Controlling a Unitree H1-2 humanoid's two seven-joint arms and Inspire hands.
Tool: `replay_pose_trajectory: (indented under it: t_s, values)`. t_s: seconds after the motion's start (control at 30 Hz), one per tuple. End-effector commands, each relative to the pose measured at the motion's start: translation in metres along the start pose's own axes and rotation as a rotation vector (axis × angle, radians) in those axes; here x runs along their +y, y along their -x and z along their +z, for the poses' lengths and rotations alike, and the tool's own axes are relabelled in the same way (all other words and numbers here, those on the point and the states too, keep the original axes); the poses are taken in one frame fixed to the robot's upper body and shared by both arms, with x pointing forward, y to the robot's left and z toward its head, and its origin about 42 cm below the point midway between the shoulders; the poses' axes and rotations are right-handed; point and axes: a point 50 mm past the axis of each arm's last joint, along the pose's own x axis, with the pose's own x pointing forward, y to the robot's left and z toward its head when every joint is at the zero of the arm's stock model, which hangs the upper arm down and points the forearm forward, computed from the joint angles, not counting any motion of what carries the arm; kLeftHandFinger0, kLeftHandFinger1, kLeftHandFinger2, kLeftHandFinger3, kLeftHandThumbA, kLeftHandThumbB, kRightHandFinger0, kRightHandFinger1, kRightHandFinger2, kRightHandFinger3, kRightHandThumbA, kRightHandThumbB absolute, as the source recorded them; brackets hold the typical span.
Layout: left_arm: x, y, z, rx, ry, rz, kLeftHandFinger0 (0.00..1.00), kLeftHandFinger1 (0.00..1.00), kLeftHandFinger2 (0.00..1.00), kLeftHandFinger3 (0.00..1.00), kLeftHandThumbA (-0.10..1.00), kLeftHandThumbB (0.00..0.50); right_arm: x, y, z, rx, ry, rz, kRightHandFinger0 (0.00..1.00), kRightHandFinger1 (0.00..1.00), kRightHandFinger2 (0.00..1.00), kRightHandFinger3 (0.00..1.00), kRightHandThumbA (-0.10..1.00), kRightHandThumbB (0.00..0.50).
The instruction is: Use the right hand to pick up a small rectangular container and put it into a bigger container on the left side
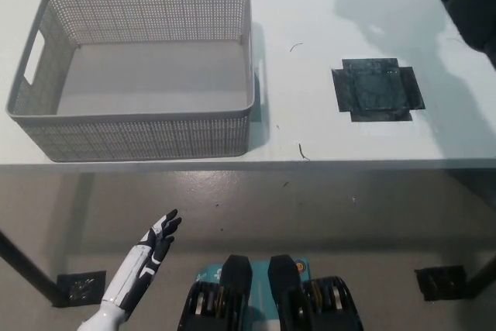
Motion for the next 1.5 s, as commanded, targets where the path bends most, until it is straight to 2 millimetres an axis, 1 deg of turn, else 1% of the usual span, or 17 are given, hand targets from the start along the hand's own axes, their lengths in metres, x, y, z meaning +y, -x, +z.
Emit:
replay_pose_trajectory:
  t_s: [0.0, 0.03, 0.1, 0.27, 0.4, 0.5, 0.57, 0.63, 0.7, 0.77, 0.87, 0.97, 1.0, 1.03, 1.07, 1.1, 1.47]
  values:
    - [0.007, -0.005, 0.006, -0.037, -0.022, -0.009, 1.0, 1.0, 1.0, 1.0, 1.0, 0.26, -0.05, -0.026, 0.078, -0.175, 0.006, -0.097, 0.0, 0.36, 0.75, 0.43, -0.1, 0.211]
    - [0.008, -0.005, 0.007, -0.037, -0.022, -0.009, 1.0, 1.0, 1.0, 1.0, 1.0, 0.264, -0.049, -0.027, 0.088, -0.189, 0.003, -0.095, 0.02, 0.39, 0.79, 0.48, -0.1, 0.242]
    - [0.008, -0.005, 0.007, -0.035, -0.022, -0.009, 1.0, 1.0, 1.0, 1.0, 1.0, 0.265, -0.045, -0.029, 0.111, -0.229, -0.002, -0.082, 0.01, 0.31, 0.63, 0.49, -0.1, 0.248]
    - [0.008, -0.006, 0.008, -0.042, -0.021, -0.018, 1.0, 1.0, 1.0, 1.0, 1.0, 0.248, -0.031, -0.031, 0.172, -0.283, -0.06, -0.051, 0.0, 0.26, 0.6, 0.17, -0.1, 0.304]
    - [0.01, -0.008, 0.011, -0.049, -0.016, -0.015, 1.0, 1.0, 1.0, 1.0, 1.0, 0.243, -0.017, -0.027, 0.222, -0.34, -0.06, -0.023, 0.0, 0.27, 0.68, 0.3, -0.1, 0.269]
    - [0.01, -0.009, 0.011, -0.048, -0.019, -0.02, 1.0, 1.0, 1.0, 1.0, 1.0, 0.245, -0.002, -0.021, 0.243, -0.349, -0.072, 0.002, 0.0, 0.13, 0.4, 0.5, -0.1, 0.308]
    - [0.01, -0.009, 0.011, -0.052, -0.022, -0.024, 1.0, 1.0, 1.0, 1.0, 1.0, 0.237, 0.009, -0.017, 0.254, -0.345, -0.097, 0.038, 0.0, 0.06, 0.3, 0.5, -0.1, 0.311]
    - [0.009, -0.01, 0.012, -0.051, -0.021, -0.027, 1.0, 1.0, 1.0, 1.0, 1.0, 0.242, 0.014, -0.015, 0.256, -0.339, -0.103, 0.057, 0.0, 0.03, 0.24, 0.53, -0.1, 0.295]
    - [0.008, -0.011, 0.013, -0.044, -0.013, -0.031, 1.0, 1.0, 1.0, 1.0, 1.0, 0.256, 0.025, -0.012, 0.257, -0.332, -0.093, 0.107, 0.14, 0.18, 0.33, 0.61, -0.1, 0.218]
    - [0.01, -0.011, 0.013, -0.041, -0.021, -0.034, 1.0, 1.0, 1.0, 1.0, 1.0, 0.266, 0.032, -0.01, 0.257, -0.303, -0.111, 0.135, 0.0, 0.02, 0.21, 0.55, -0.1, 0.26]
    - [0.012, -0.011, 0.014, -0.04, -0.017, -0.03, 1.0, 1.0, 1.0, 1.0, 1.0, 0.268, 0.038, -0.01, 0.25, -0.246, -0.152, 0.167, 0.06, 0.13, 0.31, 0.62, -0.1, 0.281]
    - [0.013, -0.011, 0.014, -0.04, -0.022, -0.033, 1.0, 1.0, 1.0, 1.0, 1.0, 0.272, 0.04, -0.011, 0.245, -0.206, -0.141, 0.203, 0.15, 0.25, 0.51, 0.87, -0.07, 0.252]
    - [0.013, -0.012, 0.014, -0.044, -0.024, -0.035, 1.0, 1.0, 1.0, 1.0, 1.0, 0.262, 0.04, -0.012, 0.242, -0.166, -0.109, 0.296, 0.62, 0.94, 1.0, 1.0, 0.39, 0.348]
    - [0.013, -0.012, 0.014, -0.044, -0.025, -0.035, 1.0, 1.0, 1.0, 1.0, 1.0, 0.262, 0.04, -0.012, 0.242, -0.161, -0.106, 0.306, 0.69, 1.0, 1.0, 1.0, 0.41, 0.351]
    - [0.013, -0.012, 0.015, -0.043, -0.029, -0.039, 1.0, 1.0, 1.0, 1.0, 1.0, 0.263, 0.04, -0.013, 0.24, -0.151, -0.11, 0.334, 0.96, 1.0, 1.0, 1.0, 0.51, 0.439]
    - [0.013, -0.012, 0.015, -0.045, -0.032, -0.042, 1.0, 1.0, 1.0, 1.0, 1.0, 0.263, 0.038, -0.014, 0.237, -0.15, -0.143, 0.361, 1.0, 1.0, 1.0, 1.0, 0.63, 0.499]
    - [0.015, -0.022, 0.019, -0.061, -0.036, -0.05, 1.0, 1.0, 1.0, 1.0, 1.0, 0.264, 0.01, -0.023, 0.238, -0.225, -0.206, 0.443, 1.0, 1.0, 1.0, 1.0, 0.87, 0.5]
